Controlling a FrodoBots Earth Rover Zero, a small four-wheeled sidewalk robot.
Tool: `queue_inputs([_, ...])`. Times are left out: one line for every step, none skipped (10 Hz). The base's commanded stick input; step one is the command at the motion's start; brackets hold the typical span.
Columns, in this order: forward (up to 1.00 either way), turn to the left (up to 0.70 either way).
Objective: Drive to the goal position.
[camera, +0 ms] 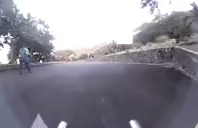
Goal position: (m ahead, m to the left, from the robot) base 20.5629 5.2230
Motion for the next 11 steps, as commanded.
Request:
queue_inputs([0.7, 0.0])
queue_inputs([0.7, 0.0])
queue_inputs([0.7, 0.0])
queue_inputs([0.7, 0.0])
queue_inputs([0.7, 0.0])
queue_inputs([0.7, 0.0])
queue_inputs([0.7, 0.0])
queue_inputs([0.7, 0.0])
queue_inputs([0.7, 0.0])
queue_inputs([0.7, 0.0])
queue_inputs([0.7, 0.0])
